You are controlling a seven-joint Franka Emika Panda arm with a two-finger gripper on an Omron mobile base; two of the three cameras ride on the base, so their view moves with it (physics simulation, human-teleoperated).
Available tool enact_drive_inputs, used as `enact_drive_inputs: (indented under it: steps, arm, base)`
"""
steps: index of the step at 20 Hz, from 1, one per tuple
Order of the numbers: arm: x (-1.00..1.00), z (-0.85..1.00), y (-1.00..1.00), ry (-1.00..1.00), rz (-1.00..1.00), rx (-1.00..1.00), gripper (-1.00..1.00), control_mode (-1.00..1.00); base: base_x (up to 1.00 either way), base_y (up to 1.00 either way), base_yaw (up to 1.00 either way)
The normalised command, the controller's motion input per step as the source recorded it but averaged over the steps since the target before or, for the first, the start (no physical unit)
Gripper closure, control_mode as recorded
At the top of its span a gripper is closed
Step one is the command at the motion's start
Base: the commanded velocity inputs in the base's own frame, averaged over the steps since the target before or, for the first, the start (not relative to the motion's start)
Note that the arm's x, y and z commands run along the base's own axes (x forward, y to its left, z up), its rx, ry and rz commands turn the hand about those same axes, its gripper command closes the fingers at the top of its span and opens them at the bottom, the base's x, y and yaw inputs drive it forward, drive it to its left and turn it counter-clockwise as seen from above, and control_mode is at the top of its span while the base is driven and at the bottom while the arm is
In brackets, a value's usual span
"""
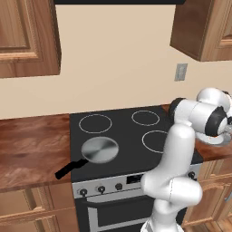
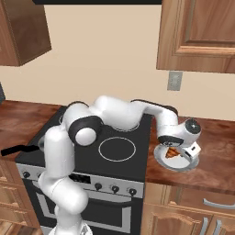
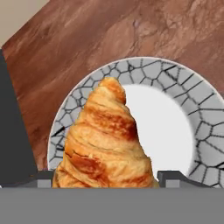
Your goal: Pick the croissant and place it on the pan. Then turn on the stove to warm the croissant.
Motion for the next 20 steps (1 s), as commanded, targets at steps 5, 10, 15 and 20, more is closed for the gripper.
enact_drive_inputs:
  steps: [5, 10, 15, 20]
  arm:
    - [-0.17, 1.00, 0.22, -0.20, 0.00, 0.12, 1.00, -1.00]
    - [-0.05, 1.00, 0.55, -0.01, 0.00, 0.14, 1.00, -1.00]
    - [-0.02, 0.83, 0.84, 0.11, 0.00, 0.09, 1.00, -1.00]
    - [-0.01, 0.45, 0.94, 0.14, 0.00, 0.02, 1.00, -1.00]
  base:
    - [0.00, 0.00, 0.00]
    - [0.00, 0.00, 0.00]
    - [0.00, 0.00, 0.00]
    - [0.00, 0.00, 0.00]
